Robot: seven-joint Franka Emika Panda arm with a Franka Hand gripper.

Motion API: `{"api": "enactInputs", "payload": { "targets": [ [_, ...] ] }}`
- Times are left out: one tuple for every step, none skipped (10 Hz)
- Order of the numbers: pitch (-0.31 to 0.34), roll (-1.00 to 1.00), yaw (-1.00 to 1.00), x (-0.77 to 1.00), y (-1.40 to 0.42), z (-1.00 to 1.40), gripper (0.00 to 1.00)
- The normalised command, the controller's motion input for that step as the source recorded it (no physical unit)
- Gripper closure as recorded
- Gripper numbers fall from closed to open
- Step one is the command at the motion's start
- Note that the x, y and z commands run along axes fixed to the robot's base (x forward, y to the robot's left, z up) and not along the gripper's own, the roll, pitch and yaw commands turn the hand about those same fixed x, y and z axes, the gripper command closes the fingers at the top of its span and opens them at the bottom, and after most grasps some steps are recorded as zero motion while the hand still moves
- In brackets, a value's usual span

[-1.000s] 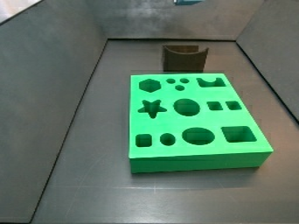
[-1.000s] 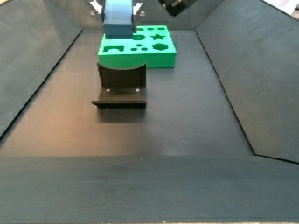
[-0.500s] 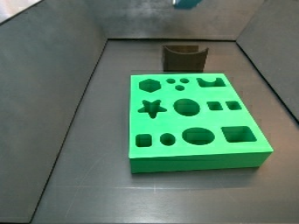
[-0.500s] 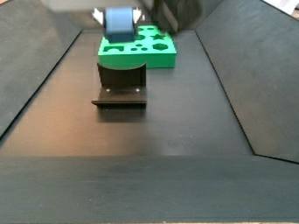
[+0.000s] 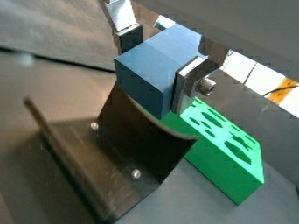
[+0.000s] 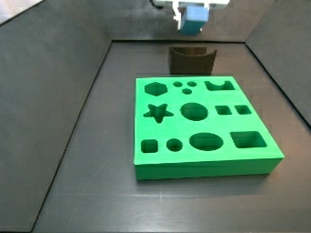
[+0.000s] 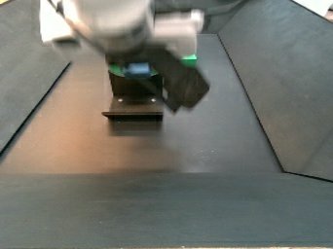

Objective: Pick up the rectangle object. Move up. Place the rectangle object on the fixture. Regrasp the rectangle object. Move to above the board. Insert the rectangle object.
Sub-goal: Place the rectangle object on the fixture.

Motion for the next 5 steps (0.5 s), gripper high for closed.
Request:
{"api": "enactInputs", "payload": {
  "targets": [
    [-0.001, -0.6, -0.17, 0.17, 0.11, -1.0, 1.0],
    [-0.001, -0.44, -0.14, 0.17, 0.11, -1.0, 1.0],
    [-0.003, -0.29, -0.12, 0.19, 0.11, -1.0, 1.0],
    [-0.005, -0.2, -0.09, 0.19, 0.11, -1.0, 1.0],
    [-0.004, -0.18, -0.08, 0.17, 0.11, -0.86, 1.0]
  ]
}}
